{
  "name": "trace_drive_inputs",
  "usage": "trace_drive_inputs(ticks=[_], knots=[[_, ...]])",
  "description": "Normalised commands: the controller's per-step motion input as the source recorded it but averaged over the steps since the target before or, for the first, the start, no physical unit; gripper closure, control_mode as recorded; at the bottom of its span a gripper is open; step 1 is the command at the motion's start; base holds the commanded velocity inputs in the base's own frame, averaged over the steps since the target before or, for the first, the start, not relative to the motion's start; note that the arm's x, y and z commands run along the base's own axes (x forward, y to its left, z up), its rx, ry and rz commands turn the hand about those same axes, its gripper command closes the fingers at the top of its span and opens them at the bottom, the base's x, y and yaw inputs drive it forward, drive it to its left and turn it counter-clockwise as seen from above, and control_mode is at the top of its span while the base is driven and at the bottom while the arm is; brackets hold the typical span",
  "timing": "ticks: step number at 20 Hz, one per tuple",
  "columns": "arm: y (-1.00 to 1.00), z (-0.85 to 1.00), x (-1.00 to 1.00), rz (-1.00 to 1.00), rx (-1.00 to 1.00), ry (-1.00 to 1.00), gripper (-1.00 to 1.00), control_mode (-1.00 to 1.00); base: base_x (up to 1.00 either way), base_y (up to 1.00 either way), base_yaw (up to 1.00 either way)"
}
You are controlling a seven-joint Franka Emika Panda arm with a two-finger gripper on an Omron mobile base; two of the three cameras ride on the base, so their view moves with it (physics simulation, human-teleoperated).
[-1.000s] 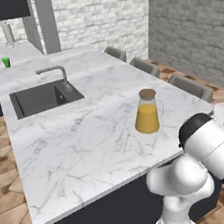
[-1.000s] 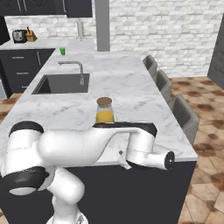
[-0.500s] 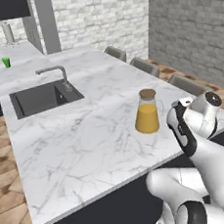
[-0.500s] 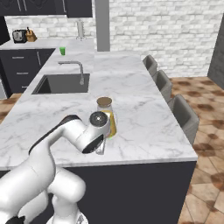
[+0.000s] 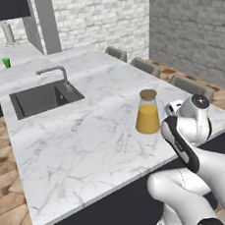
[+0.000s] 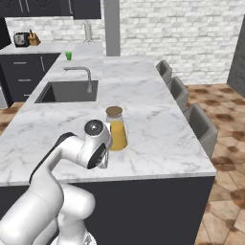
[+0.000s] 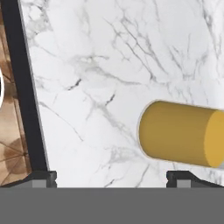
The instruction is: Place the pitcher and cup on the dining counter for serving.
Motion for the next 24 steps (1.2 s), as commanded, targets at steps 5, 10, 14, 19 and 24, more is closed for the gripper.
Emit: trace_drive_inputs(ticks=[5, 10, 14, 19, 24], knots=[[0.33, 0.0, -0.34, 0.16, -0.01, 0.0, -1.0, 1.0, -0.13, 0.15, 0.06], [0.0, 0.0, 0.0, 0.0, 0.0, 0.0, -1.0, 1.0, -0.42, 0.99, 0.36], [0.0, 0.0, 0.0, 0.0, 0.0, 0.0, -1.0, 1.0, -0.29, 1.0, 0.35], [0.0, 0.0, 0.0, 0.0, 0.0, 0.0, -1.0, 1.0, -0.08, 1.0, 0.25], [0.0, 0.0, 0.0, 0.0, 0.0, 0.0, -1.0, 1.0, 0.0, 1.0, 0.16]])
